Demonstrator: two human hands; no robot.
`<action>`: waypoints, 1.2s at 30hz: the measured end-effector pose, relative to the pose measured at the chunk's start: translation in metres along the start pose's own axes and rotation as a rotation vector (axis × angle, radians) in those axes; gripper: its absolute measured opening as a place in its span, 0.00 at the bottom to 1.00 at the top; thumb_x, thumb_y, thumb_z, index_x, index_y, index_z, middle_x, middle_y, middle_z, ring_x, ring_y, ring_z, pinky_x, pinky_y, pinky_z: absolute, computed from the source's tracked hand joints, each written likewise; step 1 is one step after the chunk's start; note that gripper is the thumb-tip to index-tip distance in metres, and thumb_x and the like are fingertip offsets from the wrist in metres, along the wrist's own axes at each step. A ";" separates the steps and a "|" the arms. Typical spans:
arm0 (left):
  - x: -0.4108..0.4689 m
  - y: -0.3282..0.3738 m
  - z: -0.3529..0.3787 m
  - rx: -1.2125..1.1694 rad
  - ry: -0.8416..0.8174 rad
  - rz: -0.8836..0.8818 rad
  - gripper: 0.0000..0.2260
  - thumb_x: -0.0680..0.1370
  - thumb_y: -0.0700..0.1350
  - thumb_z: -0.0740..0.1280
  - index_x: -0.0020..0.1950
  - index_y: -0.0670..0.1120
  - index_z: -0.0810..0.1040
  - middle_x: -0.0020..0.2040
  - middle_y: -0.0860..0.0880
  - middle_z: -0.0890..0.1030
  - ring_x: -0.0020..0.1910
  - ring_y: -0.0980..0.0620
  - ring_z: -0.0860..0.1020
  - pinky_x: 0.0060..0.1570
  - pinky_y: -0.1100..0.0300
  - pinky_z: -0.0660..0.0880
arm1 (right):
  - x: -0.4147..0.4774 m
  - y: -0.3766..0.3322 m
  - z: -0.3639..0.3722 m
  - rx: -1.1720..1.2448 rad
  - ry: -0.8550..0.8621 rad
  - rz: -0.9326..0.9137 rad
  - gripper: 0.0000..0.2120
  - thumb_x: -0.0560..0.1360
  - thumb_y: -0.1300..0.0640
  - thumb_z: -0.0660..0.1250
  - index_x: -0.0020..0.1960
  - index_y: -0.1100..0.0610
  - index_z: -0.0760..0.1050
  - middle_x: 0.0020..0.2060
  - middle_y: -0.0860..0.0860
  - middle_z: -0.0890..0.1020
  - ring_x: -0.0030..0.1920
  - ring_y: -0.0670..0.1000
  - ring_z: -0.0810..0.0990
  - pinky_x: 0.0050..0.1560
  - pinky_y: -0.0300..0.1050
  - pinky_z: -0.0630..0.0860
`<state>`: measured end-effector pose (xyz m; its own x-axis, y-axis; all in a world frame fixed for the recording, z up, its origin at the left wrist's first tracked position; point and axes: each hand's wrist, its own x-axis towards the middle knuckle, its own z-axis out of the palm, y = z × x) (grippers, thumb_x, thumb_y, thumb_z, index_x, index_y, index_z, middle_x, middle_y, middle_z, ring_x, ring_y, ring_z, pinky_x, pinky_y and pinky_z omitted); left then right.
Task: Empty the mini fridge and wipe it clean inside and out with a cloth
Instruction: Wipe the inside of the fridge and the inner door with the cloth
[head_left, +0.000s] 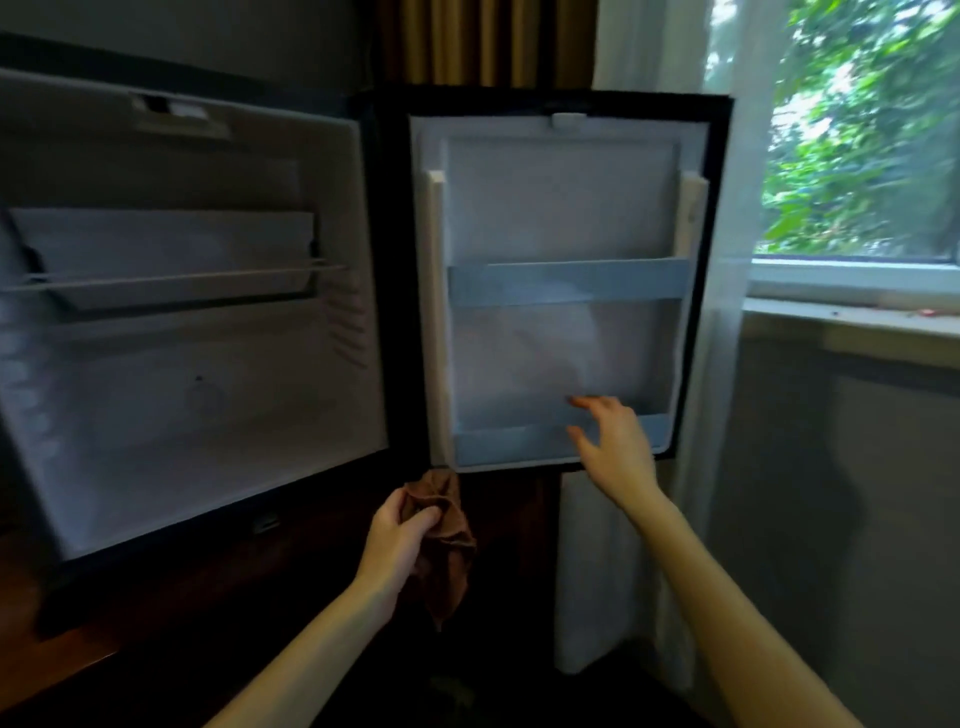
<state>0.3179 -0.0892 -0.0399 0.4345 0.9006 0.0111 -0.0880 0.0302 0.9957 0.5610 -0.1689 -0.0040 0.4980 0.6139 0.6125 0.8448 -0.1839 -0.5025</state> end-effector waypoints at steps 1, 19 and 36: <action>-0.001 -0.003 0.008 0.037 -0.032 0.005 0.08 0.77 0.32 0.63 0.50 0.42 0.79 0.46 0.43 0.82 0.44 0.46 0.80 0.45 0.56 0.74 | 0.004 0.015 -0.004 -0.113 -0.032 0.058 0.19 0.79 0.52 0.64 0.68 0.58 0.73 0.64 0.57 0.75 0.66 0.59 0.70 0.63 0.53 0.66; -0.062 -0.007 0.090 0.394 -0.176 0.381 0.15 0.74 0.43 0.69 0.61 0.51 0.76 0.57 0.52 0.80 0.58 0.55 0.78 0.62 0.54 0.74 | -0.067 0.029 -0.061 0.111 0.594 -0.278 0.14 0.78 0.59 0.61 0.62 0.56 0.76 0.55 0.49 0.79 0.55 0.45 0.74 0.58 0.40 0.68; -0.174 0.013 0.087 0.465 -0.168 0.863 0.11 0.75 0.41 0.69 0.56 0.51 0.77 0.51 0.55 0.78 0.54 0.60 0.77 0.55 0.65 0.72 | -0.134 -0.001 -0.101 0.851 0.204 0.155 0.26 0.72 0.40 0.65 0.66 0.51 0.73 0.57 0.50 0.80 0.59 0.49 0.78 0.61 0.52 0.77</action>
<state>0.3192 -0.2833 -0.0212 0.5113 0.4598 0.7260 -0.0889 -0.8120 0.5769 0.5135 -0.3291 -0.0240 0.6885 0.4660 0.5558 0.3735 0.4291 -0.8224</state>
